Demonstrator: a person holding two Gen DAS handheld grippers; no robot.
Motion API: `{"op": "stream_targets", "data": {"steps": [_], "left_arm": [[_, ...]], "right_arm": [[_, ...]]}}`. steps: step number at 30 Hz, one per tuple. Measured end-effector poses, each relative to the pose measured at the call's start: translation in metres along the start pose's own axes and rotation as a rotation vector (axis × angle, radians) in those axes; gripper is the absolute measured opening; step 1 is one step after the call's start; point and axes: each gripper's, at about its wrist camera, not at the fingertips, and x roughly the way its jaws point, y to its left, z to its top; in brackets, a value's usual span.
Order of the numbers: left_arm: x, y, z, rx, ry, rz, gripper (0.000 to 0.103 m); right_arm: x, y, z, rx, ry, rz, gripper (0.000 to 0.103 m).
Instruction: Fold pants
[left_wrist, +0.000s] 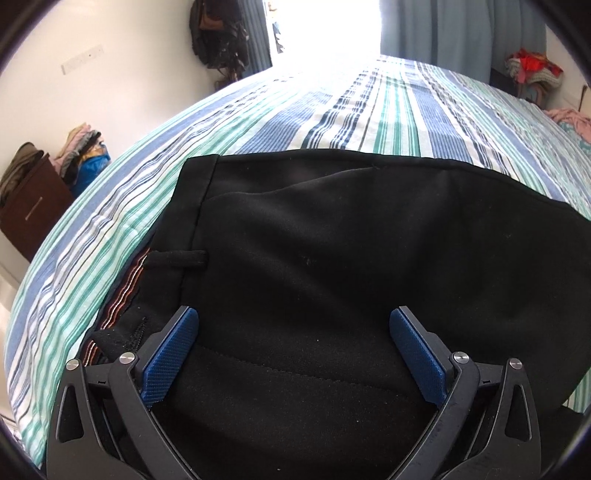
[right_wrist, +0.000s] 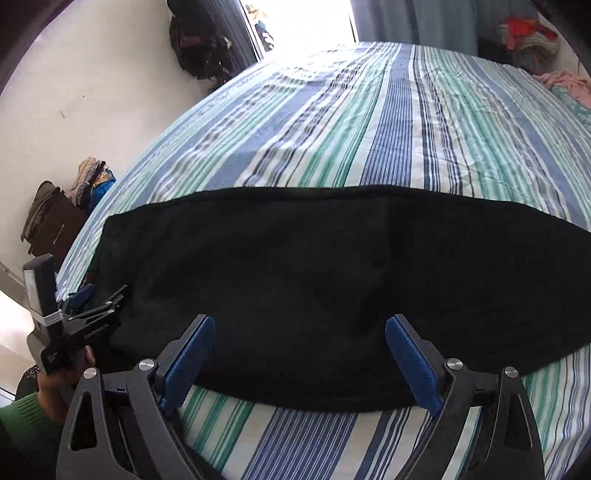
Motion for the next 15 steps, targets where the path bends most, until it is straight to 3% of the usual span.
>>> {"op": "stream_targets", "data": {"steps": [2,4,5,8,9,12,13,15], "left_arm": [[0.0,0.0,0.0,0.0,-0.002,0.0,0.103],[0.0,0.0,-0.001,-0.001,-0.006,0.0,0.103],[0.0,0.0,-0.001,-0.003,-0.008,-0.002,0.103],[0.0,-0.001,-0.001,-0.002,-0.013,0.002,0.103],[0.0,-0.001,-0.001,-0.001,-0.013,0.003,0.103],[0.0,-0.001,-0.001,-0.001,-0.013,0.004,0.103],[0.0,-0.001,-0.001,0.001,-0.012,0.006,0.102],[0.0,-0.001,-0.001,0.002,-0.012,0.008,0.102]], "right_arm": [[0.021,-0.033,0.002,-0.008,0.057,-0.033,0.092],[0.014,-0.074,0.0,-0.047,0.01,0.051,0.08],[0.006,-0.094,-0.001,-0.081,-0.008,0.055,0.08],[-0.016,-0.175,-0.006,-0.08,0.01,-0.157,0.084],[-0.025,-0.211,-0.01,-0.024,0.02,-0.207,0.092],[-0.06,-0.32,-0.028,0.184,0.018,-0.423,0.091],[-0.075,-0.349,-0.033,0.254,0.002,-0.458,0.09],[-0.102,-0.393,-0.041,0.391,0.017,-0.615,0.093]]}}
